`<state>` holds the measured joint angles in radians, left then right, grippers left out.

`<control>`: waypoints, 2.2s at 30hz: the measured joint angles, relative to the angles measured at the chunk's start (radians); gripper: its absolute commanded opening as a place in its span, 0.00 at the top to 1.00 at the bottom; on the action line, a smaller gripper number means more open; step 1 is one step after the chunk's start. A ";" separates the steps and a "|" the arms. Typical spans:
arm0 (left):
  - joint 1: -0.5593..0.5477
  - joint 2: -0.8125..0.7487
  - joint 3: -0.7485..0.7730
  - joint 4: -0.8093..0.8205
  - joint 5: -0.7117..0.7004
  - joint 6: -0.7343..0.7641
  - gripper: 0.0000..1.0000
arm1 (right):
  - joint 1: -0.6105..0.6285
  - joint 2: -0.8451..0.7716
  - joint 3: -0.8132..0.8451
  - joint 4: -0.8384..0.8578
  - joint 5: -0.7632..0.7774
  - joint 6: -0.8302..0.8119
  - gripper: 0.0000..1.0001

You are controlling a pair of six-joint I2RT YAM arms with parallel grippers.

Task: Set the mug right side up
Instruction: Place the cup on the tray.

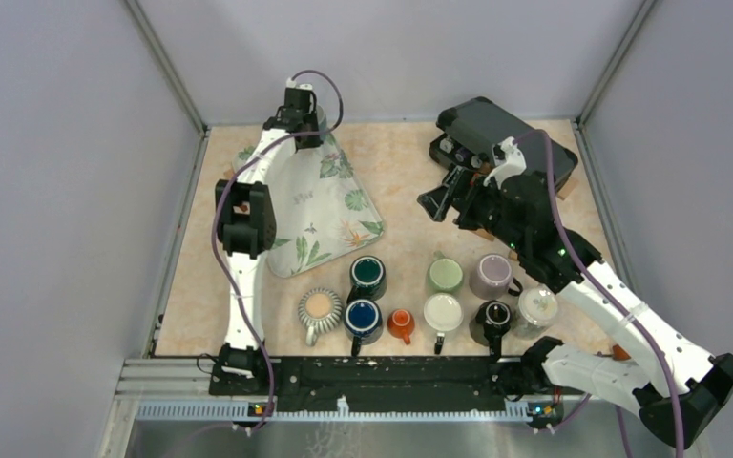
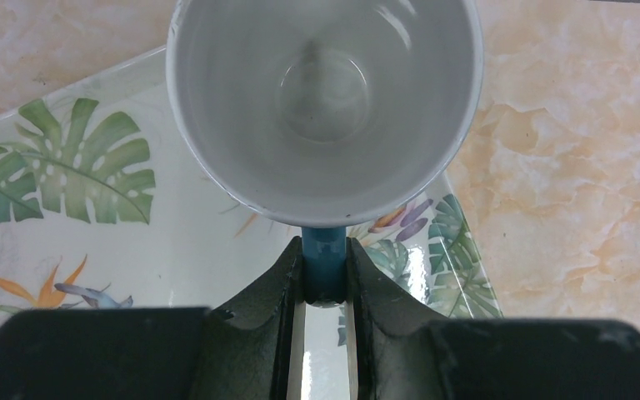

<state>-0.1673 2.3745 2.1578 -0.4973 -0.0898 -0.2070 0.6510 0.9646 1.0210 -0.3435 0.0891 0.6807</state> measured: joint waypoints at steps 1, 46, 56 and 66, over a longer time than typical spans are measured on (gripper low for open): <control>0.000 0.005 0.006 -0.003 0.000 0.000 0.98 | 0.000 0.000 0.000 0.000 -0.002 0.000 0.01; 0.006 0.058 0.101 0.007 0.022 -0.008 0.10 | 0.000 0.030 -0.008 0.013 -0.041 0.002 0.01; 0.000 -0.237 -0.164 0.059 0.077 -0.081 0.01 | 0.000 0.144 0.016 -0.077 -0.029 -0.039 0.01; -0.084 -0.616 -0.584 0.137 0.180 -0.167 0.02 | 0.050 0.214 0.026 -0.206 0.059 -0.064 0.01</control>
<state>-0.2516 1.7580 1.5742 -0.3603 0.0898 -0.3744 0.7013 1.1790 1.0470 -0.5491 0.1482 0.6163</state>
